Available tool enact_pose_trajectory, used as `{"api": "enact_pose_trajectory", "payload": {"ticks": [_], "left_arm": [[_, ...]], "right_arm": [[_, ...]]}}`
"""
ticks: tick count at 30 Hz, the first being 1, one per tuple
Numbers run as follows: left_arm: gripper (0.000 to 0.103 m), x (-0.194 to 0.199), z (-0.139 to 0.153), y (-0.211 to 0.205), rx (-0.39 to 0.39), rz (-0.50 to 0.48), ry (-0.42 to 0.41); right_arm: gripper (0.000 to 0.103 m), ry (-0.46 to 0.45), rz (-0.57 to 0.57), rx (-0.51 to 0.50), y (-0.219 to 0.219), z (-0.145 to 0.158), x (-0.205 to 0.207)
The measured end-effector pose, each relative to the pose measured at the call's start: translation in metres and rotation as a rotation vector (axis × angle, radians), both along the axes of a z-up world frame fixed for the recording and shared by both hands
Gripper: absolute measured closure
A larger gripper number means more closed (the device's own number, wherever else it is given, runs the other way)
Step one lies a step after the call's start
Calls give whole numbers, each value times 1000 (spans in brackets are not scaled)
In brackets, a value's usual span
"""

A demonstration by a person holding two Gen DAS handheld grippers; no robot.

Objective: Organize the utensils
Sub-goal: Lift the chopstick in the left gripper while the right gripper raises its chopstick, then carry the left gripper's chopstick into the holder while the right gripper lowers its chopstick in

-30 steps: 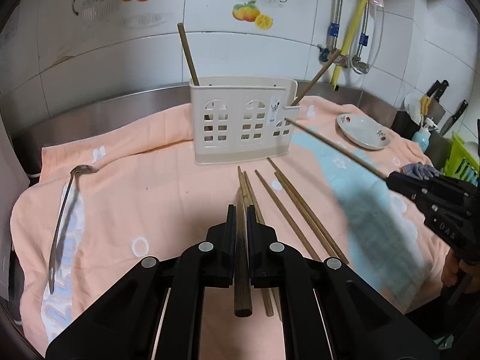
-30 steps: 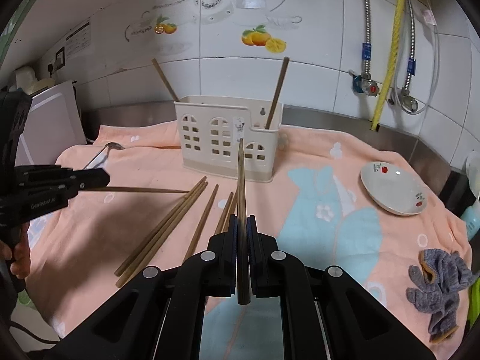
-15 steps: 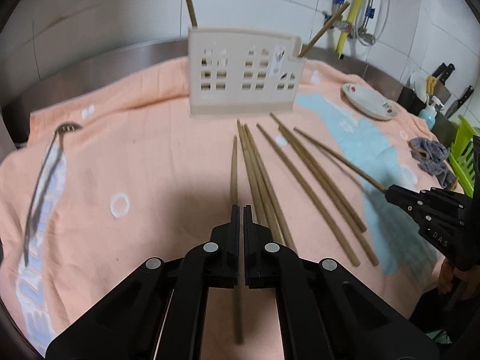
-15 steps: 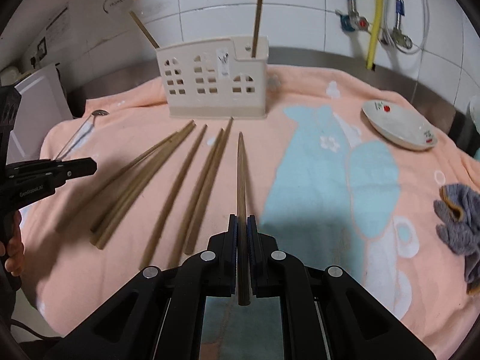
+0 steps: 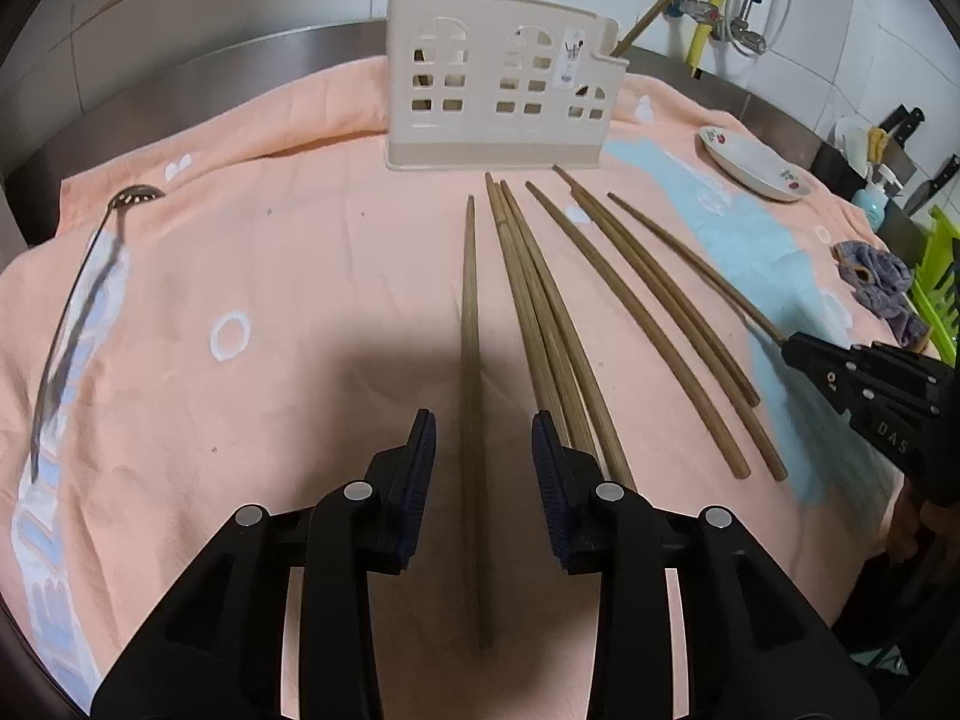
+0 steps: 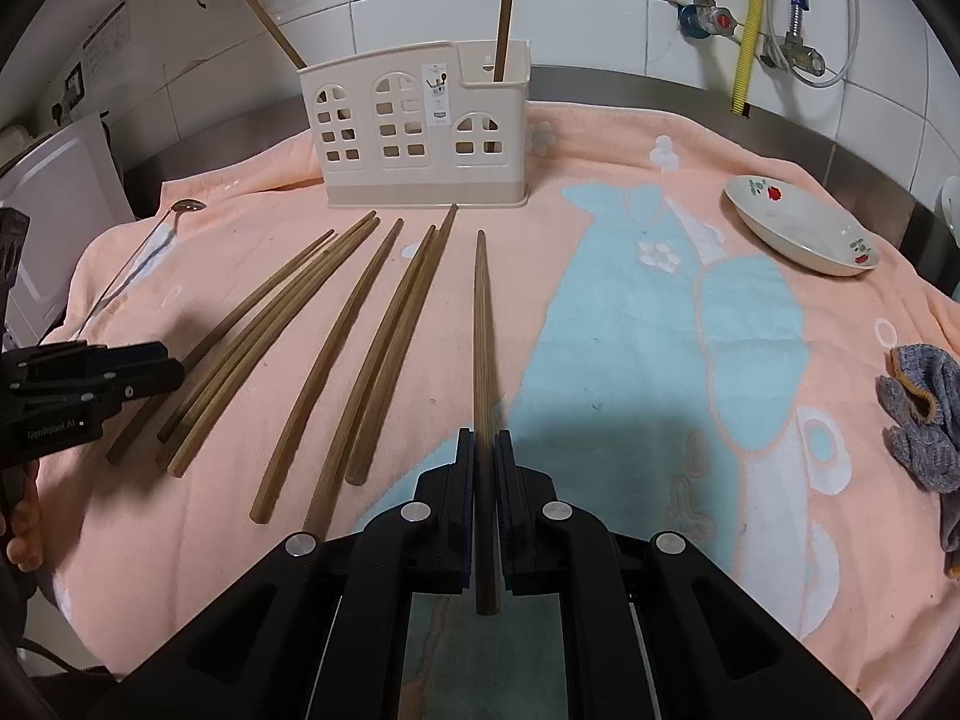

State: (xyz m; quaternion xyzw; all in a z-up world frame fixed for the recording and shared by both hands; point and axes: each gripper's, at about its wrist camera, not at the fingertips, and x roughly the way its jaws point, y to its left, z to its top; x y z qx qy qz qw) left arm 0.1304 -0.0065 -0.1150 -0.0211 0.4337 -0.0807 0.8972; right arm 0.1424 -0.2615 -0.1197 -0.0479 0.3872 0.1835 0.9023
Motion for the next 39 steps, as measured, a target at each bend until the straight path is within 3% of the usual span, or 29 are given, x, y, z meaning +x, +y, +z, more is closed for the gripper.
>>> {"api": "enact_pose_trajectory", "payload": {"ticks": [2, 13, 16, 19, 24, 30, 35, 39], "left_arm": [[84, 0, -3, 0, -4, 6, 10], [86, -8, -9, -2, 8, 33, 1], [97, -10, -8, -8, 54, 48, -16], [97, -9, -1, -5, 27, 47, -21], [97, -13, 25, 1, 12, 43, -86], [97, -12, 63, 4, -35, 20, -173], [97, -4, 75, 6, -47, 1, -167], [97, -6, 67, 5, -26, -11, -143]], "right_arm": [[96, 2, 0, 1, 0, -1, 0], [96, 18, -1, -1, 1, -5, -2], [96, 25, -2, -1, 1, -7, -2], [96, 17, -4, -1, 0, -6, -4], [96, -26, -4, 16, -1, 10, -7], [96, -136, 19, 44, 4, 50, -12], [96, -214, 37, 48, 11, 78, -13], [96, -210, 47, 56, 13, 79, -13]]}}
